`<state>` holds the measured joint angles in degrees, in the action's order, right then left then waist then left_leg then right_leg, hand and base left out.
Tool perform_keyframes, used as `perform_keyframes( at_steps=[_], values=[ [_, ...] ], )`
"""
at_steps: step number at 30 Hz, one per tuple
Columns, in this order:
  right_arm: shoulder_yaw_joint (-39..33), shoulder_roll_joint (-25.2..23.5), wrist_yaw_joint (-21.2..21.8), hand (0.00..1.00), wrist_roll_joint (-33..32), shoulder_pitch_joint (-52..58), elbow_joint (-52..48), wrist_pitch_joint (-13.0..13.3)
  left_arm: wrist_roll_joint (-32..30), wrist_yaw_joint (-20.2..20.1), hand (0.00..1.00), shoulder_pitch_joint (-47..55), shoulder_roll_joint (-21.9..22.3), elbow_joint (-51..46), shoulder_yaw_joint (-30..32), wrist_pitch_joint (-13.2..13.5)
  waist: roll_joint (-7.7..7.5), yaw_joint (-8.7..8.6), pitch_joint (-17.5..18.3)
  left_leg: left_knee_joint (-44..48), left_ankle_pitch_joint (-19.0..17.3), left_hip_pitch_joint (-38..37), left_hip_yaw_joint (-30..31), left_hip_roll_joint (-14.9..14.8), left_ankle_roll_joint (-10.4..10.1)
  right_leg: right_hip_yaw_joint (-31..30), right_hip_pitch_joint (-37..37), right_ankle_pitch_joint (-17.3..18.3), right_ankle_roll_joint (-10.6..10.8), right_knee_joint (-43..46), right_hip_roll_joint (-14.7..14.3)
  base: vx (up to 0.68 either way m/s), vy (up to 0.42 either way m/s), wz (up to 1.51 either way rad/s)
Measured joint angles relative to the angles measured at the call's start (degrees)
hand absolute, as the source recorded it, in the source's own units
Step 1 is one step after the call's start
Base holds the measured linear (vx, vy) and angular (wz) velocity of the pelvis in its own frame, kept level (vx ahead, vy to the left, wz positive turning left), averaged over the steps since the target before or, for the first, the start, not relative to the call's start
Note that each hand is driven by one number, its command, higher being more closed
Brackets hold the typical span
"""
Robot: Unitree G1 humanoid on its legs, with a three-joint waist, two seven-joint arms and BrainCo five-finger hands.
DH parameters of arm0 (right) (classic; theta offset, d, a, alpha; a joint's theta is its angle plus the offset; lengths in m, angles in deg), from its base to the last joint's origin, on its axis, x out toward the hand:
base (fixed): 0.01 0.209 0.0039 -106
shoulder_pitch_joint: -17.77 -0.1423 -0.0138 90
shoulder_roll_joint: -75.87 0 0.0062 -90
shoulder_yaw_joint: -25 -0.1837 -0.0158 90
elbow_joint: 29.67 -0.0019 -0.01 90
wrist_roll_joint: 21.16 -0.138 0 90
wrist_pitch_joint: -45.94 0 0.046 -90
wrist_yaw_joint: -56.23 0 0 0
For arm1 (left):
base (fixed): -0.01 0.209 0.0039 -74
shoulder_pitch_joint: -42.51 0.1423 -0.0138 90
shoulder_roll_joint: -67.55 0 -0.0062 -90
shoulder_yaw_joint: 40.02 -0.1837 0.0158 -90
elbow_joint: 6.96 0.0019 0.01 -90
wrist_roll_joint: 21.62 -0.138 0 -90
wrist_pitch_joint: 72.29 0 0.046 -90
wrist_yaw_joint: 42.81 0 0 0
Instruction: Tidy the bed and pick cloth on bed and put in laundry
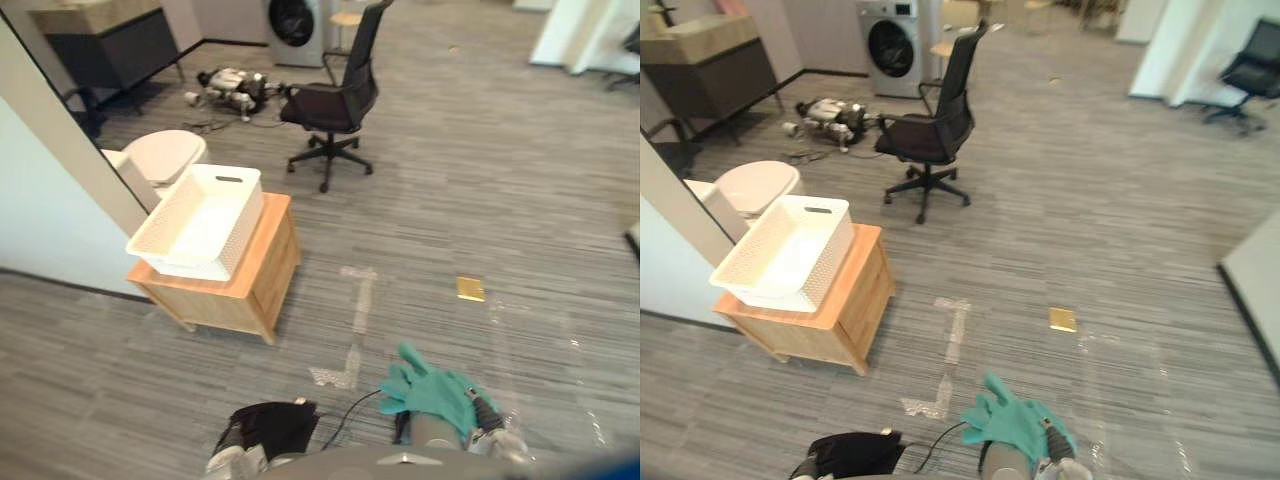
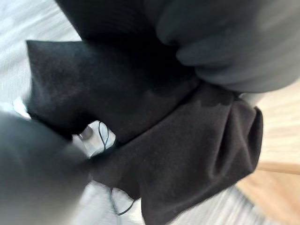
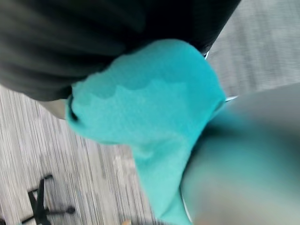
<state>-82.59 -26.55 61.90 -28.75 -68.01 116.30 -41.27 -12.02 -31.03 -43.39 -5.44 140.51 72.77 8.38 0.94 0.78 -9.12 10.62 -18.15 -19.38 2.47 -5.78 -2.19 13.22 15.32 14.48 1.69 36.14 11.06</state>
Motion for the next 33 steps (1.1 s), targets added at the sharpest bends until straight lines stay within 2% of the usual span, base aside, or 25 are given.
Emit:
perform_keyframes(
  at_steps=[2, 3, 4, 7, 9, 12, 13, 14, 15, 16, 17, 18, 19, 20, 21, 22, 23, 24, 26, 27, 29, 30, 31, 32, 33],
  values=[
    [0.1, 0.1, 0.0, 1.00, 0.0, 0.2, 0.0, -0.2, 0.7, 0.4, 1.00, 0.7, 0.8, -0.1, 1.0, 0.1, 0.82, -0.52, 0.7, 7.1, 1.0, 2.1, 0.2, -1.6, 0.2, 1.9, -2.6, 3.4, -0.2, 0.4, -0.7, 0.49, -0.215, 0.32],
    [0.4, 0.1, 0.0, 1.00, 0.0, 0.3, 0.0, -0.8, 1.0, 1.0, 1.00, 0.5, 1.6, -0.6, 2.6, 0.3, 1.17, -0.55, 0.9, 18.2, 2.9, 6.7, 0.6, -2.8, -1.9, 3.4, -5.3, 4.8, -0.7, -0.9, -1.6, 0.51, -0.219, 0.37],
    [0.6, 0.0, 0.2, 1.00, 0.0, 0.6, 0.0, -1.2, 1.1, 1.3, 1.00, 0.6, 2.6, -1.9, 4.8, 0.6, 1.75, -0.63, 0.9, 33.8, 8.6, 13.7, 1.5, -4.6, -4.2, 4.7, -9.1, 5.6, -1.4, -3.4, -3.3, 0.61, -0.243, 0.30],
    [4.5, -0.8, 0.7, 1.00, 1.3, 0.6, 0.1, -1.3, 1.1, 2.0, 1.00, 1.6, 2.8, -4.5, 7.6, 1.6, 1.53, 0.92, 0.4, 59.4, 9.2, 27.0, -1.9, -8.3, -3.9, 6.4, -20.2, 6.5, -3.1, -10.1, -6.4, 0.49, -0.104, -0.01],
    [5.2, -1.3, 1.0, 1.00, 2.5, 0.5, 0.1, -1.4, 1.1, 2.2, 1.00, 1.6, 2.5, -5.3, 7.6, 2.1, 0.81, 2.08, 0.3, 59.2, 7.4, 32.7, -6.0, -8.0, -3.4, 6.4, -26.5, 6.2, -2.5, -16.1, -6.5, 0.51, -0.002, -0.11],
    [4.7, -1.9, 1.4, 1.00, 3.5, -0.4, 0.1, -1.3, 2.2, 2.1, 1.00, 1.8, 2.4, -6.4, 7.2, 2.3, 0.34, 2.64, 0.0, 41.7, 3.8, 37.1, -18.3, -6.1, -1.1, 6.7, -32.7, 5.9, -0.2, -21.8, -5.0, 0.52, 0.112, -0.08],
    [4.6, -1.7, 1.8, 1.00, 4.0, -0.1, 0.1, -0.9, 2.3, 2.1, 1.00, 2.2, 2.2, -6.0, 6.2, 2.4, 0.99, 2.48, 0.3, 26.8, 7.5, 35.6, -29.1, -5.8, 4.2, 7.9, -34.3, 6.4, 2.3, -21.9, -5.2, 0.62, 0.183, 0.44],
    [3.1, -2.3, 1.9, 1.00, 4.8, 0.4, 0.5, -1.0, 2.6, 1.8, 1.00, 2.2, 1.4, -4.9, 4.6, 2.5, 0.19, 1.96, 1.3, 22.7, 4.6, 32.7, -36.8, -5.0, 12.0, 8.9, -34.8, 7.0, 3.6, -21.2, -4.3, 0.75, 0.208, 1.17],
    [1.8, -3.2, 2.1, 1.00, 5.0, -0.2, 2.1, -0.9, 3.2, 1.8, 1.00, 1.1, -0.3, -4.1, 2.3, 2.8, -2.49, 1.00, 1.4, 19.0, 5.0, 32.0, -37.9, -1.4, 12.9, 9.4, -34.2, 6.0, 3.9, -19.7, -2.4, 0.60, 0.166, 1.26],
    [1.1, -3.3, 2.1, 1.00, 5.1, -1.0, 3.1, -0.4, 3.3, 1.8, 1.00, 0.9, -0.7, -3.9, 1.3, 3.0, -2.99, 0.78, 1.5, 16.9, 5.0, 31.7, -37.7, -0.1, 12.9, 9.2, -33.8, 4.2, 3.7, -20.3, -2.4, 0.67, 0.175, 1.09],
    [0.5, -3.2, 2.1, 1.00, 5.8, -2.0, 3.6, 0.3, 3.5, 1.9, 1.00, 0.7, -1.1, -3.6, 1.5, 3.1, -3.19, 1.70, 1.5, 16.7, 4.9, 30.6, -37.2, 0.9, 12.9, 9.6, -36.0, -1.3, 3.5, -24.0, -3.1, 0.52, 0.134, 0.44],
    [0.5, -3.1, 2.1, 1.00, 6.0, -2.1, 3.7, 0.3, 3.5, 1.9, 1.00, 0.7, -1.3, -3.4, 1.4, 3.1, -3.17, 1.82, 1.5, 17.0, 4.8, 30.3, -37.2, 0.9, 13.0, 9.6, -36.3, -2.3, 3.9, -24.0, -3.2, 0.50, 0.112, 0.40],
    [0.5, -2.9, 2.1, 1.00, 7.1, -2.8, 3.6, 0.2, 3.4, 1.9, 1.00, 0.8, -1.9, -2.1, 1.4, 2.9, -2.95, 1.90, 1.6, 18.7, 4.4, 29.7, -37.1, 0.4, 13.2, 9.6, -36.3, -5.9, 5.3, -20.4, -3.0, 0.33, 0.085, 0.43],
    [0.5, -2.7, 2.0, 1.00, 7.4, -2.7, 3.7, 0.1, 3.3, 1.9, 1.00, 1.0, -2.1, -1.5, 0.5, 2.8, -2.63, 1.95, 2.4, 15.0, 3.8, 27.3, -35.7, 2.0, 12.4, 9.4, -33.5, -8.0, 7.6, -12.3, -1.8, 0.41, 0.113, 0.82],
    [0.5, -2.2, 2.0, 1.00, 7.3, -2.7, 4.2, 0.1, 3.3, 1.8, 1.00, 1.0, -2.5, -0.7, -2.1, 2.8, -2.93, 1.30, 2.5, 8.5, 3.3, 23.7, -31.8, 4.6, 10.1, 7.3, -26.9, -9.3, 9.2, 3.1, 0.5, 0.46, 0.085, 1.02],
    [0.6, -2.1, 2.0, 1.00, 7.2, -3.5, 4.7, 0.1, 3.2, 1.8, 1.00, 0.6, -3.3, -0.1, -2.8, 3.2, -3.83, 0.97, 2.0, 6.5, 4.0, 21.7, -29.9, 6.2, 10.3, 5.4, -22.2, -6.9, 8.7, 13.3, 1.9, 0.46, -0.010, 1.15],
    [0.5, -1.8, 1.9, 1.00, 7.2, -3.5, 4.8, 0.0, 3.2, 1.9, 1.00, 0.4, -3.5, 0.4, -3.5, 3.4, -3.60, 0.92, 1.9, 5.3, 4.1, 19.7, -27.7, 6.6, 10.1, 4.9, -18.6, -4.6, 6.9, 19.3, 2.4, 0.42, -0.104, 1.26],
    [0.5, -1.2, 2.0, 1.00, 7.2, -3.0, 4.6, 0.0, 3.2, 2.0, 1.00, 0.4, -3.6, 1.4, -4.5, 3.5, -2.40, 0.37, 1.2, 3.1, 4.4, 15.8, -24.2, 6.5, 9.5, 4.8, -15.4, -2.6, 3.7, 22.4, 1.9, 0.35, -0.116, 1.20],
    [0.8, -0.9, 2.0, 1.00, 6.5, -1.8, 3.6, 0.6, 3.0, 2.3, 1.00, 0.4, -3.7, 2.5, -5.5, 3.4, -0.70, -0.13, 0.6, 0.3, 5.1, 12.2, -19.9, 5.8, 8.3, 3.8, -11.4, 0.0, 2.6, 21.3, 0.8, 0.23, -0.137, 1.41],
    [0.6, -0.8, 2.1, 1.00, 6.0, -1.1, 2.2, 1.0, 2.9, 2.4, 1.00, -0.1, -3.9, 2.4, -6.2, 3.5, -0.83, -0.38, 0.6, -0.9, 5.3, 10.6, -15.6, 5.6, 7.4, 1.3, -8.1, 1.2, 2.5, 17.8, -0.1, 0.25, -0.238, 1.77],
    [0.1, -1.0, 2.0, 1.00, 4.5, -0.1, 1.9, 1.3, 2.6, 2.4, 1.00, -0.9, -3.8, 2.4, -7.1, 3.3, -1.44, -0.70, 0.7, -1.3, 4.8, 10.5, -7.3, 5.0, 6.2, -5.8, -4.8, 2.0, 2.9, 9.1, -2.5, 0.32, -0.366, 2.23],
    [0.1, -1.1, 1.8, 1.00, 3.5, 0.6, 1.6, 1.3, 2.2, 2.4, 1.00, -1.1, -3.2, 2.2, -6.9, 3.3, -2.04, -1.44, 0.6, -1.0, 4.7, 11.1, -2.1, 5.0, 4.9, -11.7, -5.1, 1.5, 4.0, 0.3, -4.1, 0.33, -0.422, 2.69],
    [0.5, -2.3, 1.5, 1.00, 2.4, 2.1, 1.8, 1.3, 2.2, 2.4, 1.00, -1.2, -3.6, 1.3, -6.5, 3.3, -4.97, -1.19, 1.4, 0.8, 4.3, 12.5, 0.1, 6.2, 2.7, -16.2, -6.6, -4.3, 4.2, -10.6, -3.4, 0.29, -0.376, 2.23],
    [0.7, -2.8, 1.3, 1.00, 2.2, 1.8, 2.1, 1.1, 2.2, 2.5, 1.00, -1.4, -4.4, 0.3, -5.6, 3.5, -6.37, 0.45, 0.7, 2.7, 2.9, 12.7, 0.1, 6.3, 0.8, -16.2, -7.5, -3.1, 4.0, -12.2, -2.0, 0.22, -0.312, 1.27],
    [0.7, -2.7, 1.1, 1.00, 2.2, 1.3, 2.6, 0.8, 2.3, 2.7, 1.00, -1.2, -3.4, 0.1, -4.6, 3.3, -4.91, 1.29, 0.4, 4.0, 2.6, 12.9, -0.9, 4.8, -0.1, -14.6, -8.0, -3.1, 2.9, -11.4, -2.9, 0.23, -0.310, 0.86]
  ],
)
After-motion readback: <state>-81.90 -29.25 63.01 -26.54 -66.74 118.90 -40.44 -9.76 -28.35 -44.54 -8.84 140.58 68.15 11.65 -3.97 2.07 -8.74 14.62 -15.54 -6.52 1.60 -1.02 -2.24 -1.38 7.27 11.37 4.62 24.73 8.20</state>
